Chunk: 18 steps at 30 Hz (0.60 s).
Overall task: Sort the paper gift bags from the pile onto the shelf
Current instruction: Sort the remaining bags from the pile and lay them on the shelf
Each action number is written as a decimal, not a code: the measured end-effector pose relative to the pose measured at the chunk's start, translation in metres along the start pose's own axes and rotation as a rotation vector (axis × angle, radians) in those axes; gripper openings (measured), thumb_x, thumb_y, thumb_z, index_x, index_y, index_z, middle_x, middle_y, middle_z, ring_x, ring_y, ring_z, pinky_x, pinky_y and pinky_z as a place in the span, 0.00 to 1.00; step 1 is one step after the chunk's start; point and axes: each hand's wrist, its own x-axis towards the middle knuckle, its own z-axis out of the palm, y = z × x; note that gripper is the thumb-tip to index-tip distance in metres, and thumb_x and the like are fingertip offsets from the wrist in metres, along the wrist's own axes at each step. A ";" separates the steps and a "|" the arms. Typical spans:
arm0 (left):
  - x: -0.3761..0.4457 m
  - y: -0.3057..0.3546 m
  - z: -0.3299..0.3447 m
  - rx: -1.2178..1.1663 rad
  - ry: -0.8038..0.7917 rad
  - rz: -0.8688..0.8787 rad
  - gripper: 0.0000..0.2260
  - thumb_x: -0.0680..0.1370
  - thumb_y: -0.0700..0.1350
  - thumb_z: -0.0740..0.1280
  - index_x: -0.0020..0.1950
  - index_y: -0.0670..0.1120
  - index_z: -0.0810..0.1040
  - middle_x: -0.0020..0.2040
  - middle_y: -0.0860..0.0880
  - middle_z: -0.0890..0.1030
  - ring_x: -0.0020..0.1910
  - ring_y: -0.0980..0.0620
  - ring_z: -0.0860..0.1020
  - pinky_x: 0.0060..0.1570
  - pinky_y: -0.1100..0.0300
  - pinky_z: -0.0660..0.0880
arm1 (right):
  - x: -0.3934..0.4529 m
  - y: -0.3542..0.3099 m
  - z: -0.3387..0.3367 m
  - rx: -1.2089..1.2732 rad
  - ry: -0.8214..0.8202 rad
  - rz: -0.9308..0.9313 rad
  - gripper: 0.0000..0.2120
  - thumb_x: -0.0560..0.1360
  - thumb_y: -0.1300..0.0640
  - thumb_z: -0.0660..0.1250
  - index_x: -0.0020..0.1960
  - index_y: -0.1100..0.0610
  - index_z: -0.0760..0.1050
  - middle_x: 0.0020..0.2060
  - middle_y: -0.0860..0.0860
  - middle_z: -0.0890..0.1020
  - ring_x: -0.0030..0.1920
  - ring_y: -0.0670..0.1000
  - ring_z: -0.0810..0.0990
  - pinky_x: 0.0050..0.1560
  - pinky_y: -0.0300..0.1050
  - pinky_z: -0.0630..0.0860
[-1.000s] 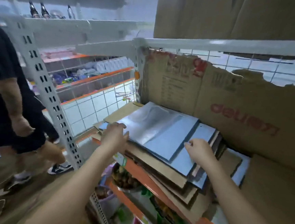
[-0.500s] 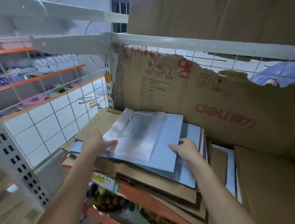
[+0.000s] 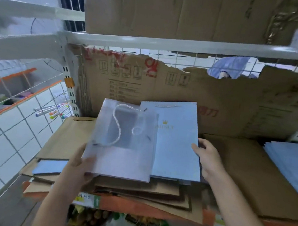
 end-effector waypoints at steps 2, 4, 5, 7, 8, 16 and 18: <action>-0.008 -0.006 0.015 -0.069 -0.044 0.011 0.16 0.79 0.36 0.59 0.58 0.56 0.76 0.46 0.50 0.84 0.41 0.51 0.82 0.34 0.59 0.80 | -0.003 0.000 -0.026 0.033 0.059 0.000 0.09 0.77 0.62 0.62 0.57 0.56 0.73 0.46 0.54 0.81 0.44 0.55 0.81 0.44 0.51 0.78; -0.016 -0.013 0.031 -0.119 -0.077 0.005 0.16 0.79 0.36 0.58 0.55 0.56 0.76 0.44 0.55 0.85 0.39 0.56 0.83 0.34 0.61 0.80 | -0.010 0.001 -0.057 0.026 0.124 -0.021 0.08 0.77 0.62 0.62 0.55 0.56 0.74 0.44 0.54 0.82 0.43 0.55 0.81 0.45 0.52 0.78; -0.021 -0.017 0.041 -0.143 -0.084 -0.011 0.16 0.80 0.36 0.57 0.54 0.56 0.76 0.44 0.56 0.85 0.39 0.58 0.83 0.35 0.62 0.80 | -0.015 0.001 -0.073 0.027 0.150 -0.037 0.07 0.77 0.62 0.63 0.54 0.56 0.75 0.43 0.53 0.82 0.41 0.54 0.82 0.43 0.50 0.78; -0.029 -0.024 0.064 -0.194 -0.121 -0.050 0.15 0.80 0.37 0.57 0.55 0.55 0.76 0.47 0.55 0.85 0.41 0.58 0.83 0.36 0.64 0.80 | -0.026 0.003 -0.108 0.031 0.202 -0.054 0.06 0.77 0.61 0.63 0.52 0.54 0.76 0.41 0.51 0.83 0.40 0.51 0.82 0.39 0.46 0.77; -0.034 -0.027 0.077 -0.206 -0.146 -0.064 0.14 0.80 0.37 0.58 0.56 0.55 0.76 0.47 0.55 0.85 0.41 0.59 0.83 0.36 0.64 0.80 | -0.031 0.004 -0.126 0.028 0.228 -0.049 0.06 0.77 0.61 0.63 0.53 0.54 0.75 0.42 0.50 0.83 0.41 0.51 0.82 0.39 0.46 0.76; -0.080 -0.053 0.189 -0.160 -0.302 -0.129 0.16 0.80 0.37 0.57 0.61 0.55 0.73 0.47 0.55 0.83 0.33 0.59 0.82 0.27 0.65 0.77 | -0.072 0.014 -0.265 0.051 0.362 -0.041 0.07 0.78 0.59 0.62 0.53 0.54 0.77 0.45 0.50 0.83 0.43 0.50 0.83 0.39 0.47 0.78; -0.096 -0.060 0.219 -0.180 -0.359 -0.162 0.15 0.80 0.37 0.56 0.62 0.53 0.72 0.44 0.52 0.83 0.31 0.55 0.83 0.25 0.61 0.77 | -0.080 0.016 -0.303 0.059 0.388 -0.040 0.07 0.78 0.59 0.62 0.51 0.53 0.78 0.43 0.48 0.84 0.41 0.49 0.83 0.37 0.44 0.77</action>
